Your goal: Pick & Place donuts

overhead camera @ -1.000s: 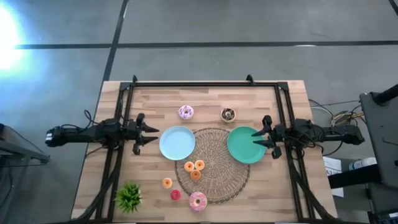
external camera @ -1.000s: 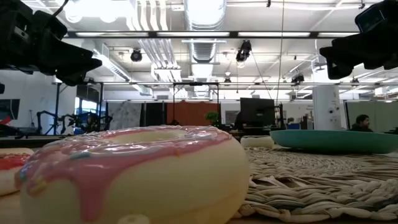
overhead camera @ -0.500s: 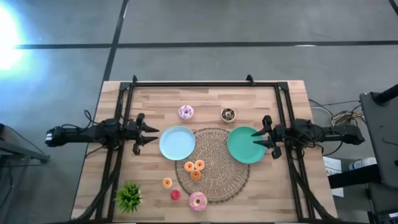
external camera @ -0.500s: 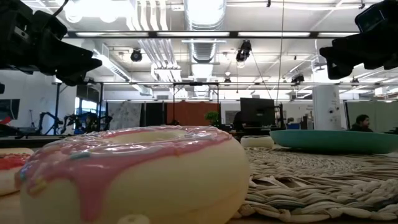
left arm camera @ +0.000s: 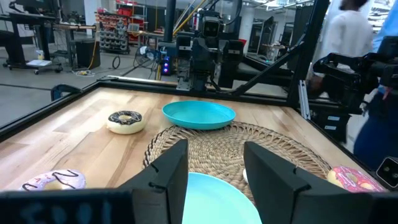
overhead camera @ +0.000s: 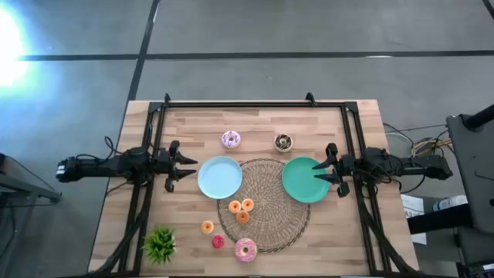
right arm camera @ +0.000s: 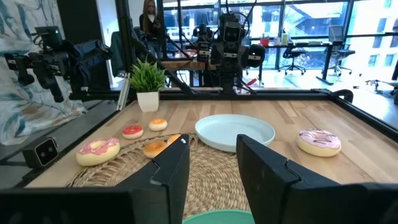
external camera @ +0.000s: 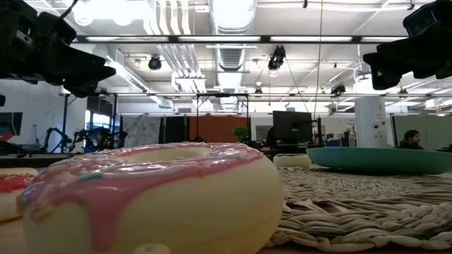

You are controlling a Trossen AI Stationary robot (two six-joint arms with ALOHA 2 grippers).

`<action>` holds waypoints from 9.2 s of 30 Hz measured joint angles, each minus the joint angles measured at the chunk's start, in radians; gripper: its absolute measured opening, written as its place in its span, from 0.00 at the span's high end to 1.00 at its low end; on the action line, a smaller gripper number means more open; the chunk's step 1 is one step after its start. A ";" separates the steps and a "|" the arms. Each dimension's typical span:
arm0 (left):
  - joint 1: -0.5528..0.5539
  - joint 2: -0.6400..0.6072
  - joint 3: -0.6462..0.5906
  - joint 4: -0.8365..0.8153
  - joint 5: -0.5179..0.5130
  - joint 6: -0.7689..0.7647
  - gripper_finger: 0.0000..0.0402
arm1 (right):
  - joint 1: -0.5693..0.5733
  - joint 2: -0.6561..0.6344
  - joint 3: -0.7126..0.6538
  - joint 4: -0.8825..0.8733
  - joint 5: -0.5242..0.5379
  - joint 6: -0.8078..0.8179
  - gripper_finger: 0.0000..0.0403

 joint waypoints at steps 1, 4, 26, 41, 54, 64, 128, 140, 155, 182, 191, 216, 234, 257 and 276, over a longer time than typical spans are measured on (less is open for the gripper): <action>0.000 0.000 0.000 0.000 0.000 0.000 0.67 | 0.000 0.000 0.000 0.008 0.015 -0.019 0.68; 0.000 0.000 0.000 0.000 0.000 0.000 0.67 | 0.000 0.004 0.001 0.017 0.160 -0.186 0.67; 0.000 0.000 0.000 0.007 0.000 0.000 0.67 | 0.001 0.013 0.001 0.056 0.173 0.252 0.68; 0.000 0.000 0.000 0.011 0.000 0.000 0.67 | 0.000 0.026 0.000 0.178 0.407 0.730 0.69; 0.000 0.000 0.000 0.021 0.000 0.000 0.67 | -0.001 0.114 0.000 0.392 0.709 0.913 0.75; 0.000 0.000 0.000 0.022 0.000 0.000 0.67 | -0.003 0.369 0.023 0.456 0.644 0.926 0.74; 0.000 0.000 0.000 0.022 0.000 0.000 0.67 | -0.421 1.388 0.775 -0.406 0.039 0.583 0.50; 0.000 0.000 0.000 0.022 0.000 0.000 0.67 | -0.575 1.608 0.941 -0.521 0.053 0.457 0.50; 0.000 0.000 0.000 0.022 0.000 0.000 0.67 | -0.594 1.661 0.931 -0.519 0.020 0.387 0.50; 0.000 0.000 0.000 0.022 0.000 0.000 0.67 | -0.555 1.401 0.923 -0.717 0.068 0.229 0.96; 0.000 0.000 0.000 0.022 0.000 0.000 0.67 | -0.450 1.214 0.776 -0.867 0.012 0.337 0.97; 0.000 0.000 0.000 0.022 0.000 0.000 0.67 | -0.309 1.230 0.689 -0.775 0.087 0.241 0.53; 0.000 0.000 0.000 0.022 0.000 0.000 0.67 | -0.243 1.465 0.989 -0.503 0.024 0.254 0.48; 0.000 0.000 0.000 0.022 0.000 0.000 0.67 | -0.354 2.219 1.958 -0.907 0.100 0.387 0.48; -0.001 0.000 0.014 0.248 -0.013 -0.865 0.67 | -0.321 1.488 1.205 -0.666 0.176 0.408 0.50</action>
